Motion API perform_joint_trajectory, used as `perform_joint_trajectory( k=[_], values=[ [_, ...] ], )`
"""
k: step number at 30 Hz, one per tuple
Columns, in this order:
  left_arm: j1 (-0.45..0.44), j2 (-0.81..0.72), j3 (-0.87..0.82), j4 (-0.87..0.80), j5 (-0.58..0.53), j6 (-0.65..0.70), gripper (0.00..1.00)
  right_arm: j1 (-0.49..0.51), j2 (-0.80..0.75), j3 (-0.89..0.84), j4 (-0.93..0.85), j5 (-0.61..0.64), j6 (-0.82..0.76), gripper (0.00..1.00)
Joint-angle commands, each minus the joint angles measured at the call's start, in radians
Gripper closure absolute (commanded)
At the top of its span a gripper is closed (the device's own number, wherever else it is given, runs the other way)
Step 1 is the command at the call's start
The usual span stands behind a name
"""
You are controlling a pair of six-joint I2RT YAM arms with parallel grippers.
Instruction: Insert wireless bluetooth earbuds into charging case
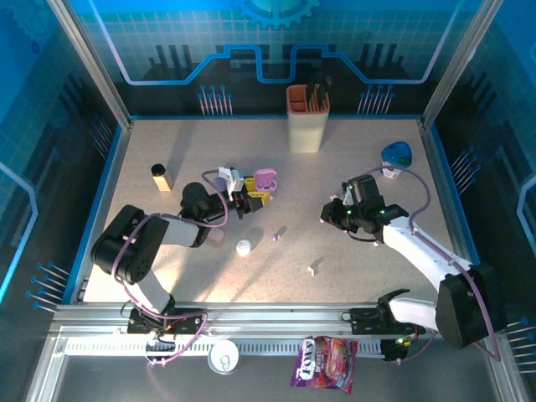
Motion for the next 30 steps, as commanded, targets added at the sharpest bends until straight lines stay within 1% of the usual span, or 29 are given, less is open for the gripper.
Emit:
perform_joint_trajectory(
  k=[1, 7, 11, 13, 22, 30],
  values=[
    [-0.021, 0.022, 0.035, 0.028, -0.013, 0.035, 0.67, -0.014, -0.028, 0.027, -0.036, -0.025, -0.004, 0.85],
    [-0.049, 0.042, 0.048, 0.027, -0.019, 0.041, 0.67, -0.013, -0.029, 0.063, -0.082, -0.046, -0.027, 0.84],
    [-0.062, 0.048, 0.048, 0.028, -0.022, 0.044, 0.67, -0.006, -0.016, 0.091, -0.150, 0.003, -0.077, 0.84],
    [-0.064, 0.053, 0.045, 0.028, -0.028, 0.047, 0.67, -0.005, -0.020, 0.089, -0.150, 0.004, -0.074, 0.84],
    [-0.079, 0.091, 0.055, 0.027, -0.022, 0.051, 0.67, -0.004, -0.057, 0.085, -0.113, -0.064, -0.043, 0.84],
    [-0.121, 0.145, 0.085, 0.028, -0.023, 0.066, 0.67, -0.014, -0.057, 0.069, -0.046, -0.191, 0.033, 0.84]
  ],
)
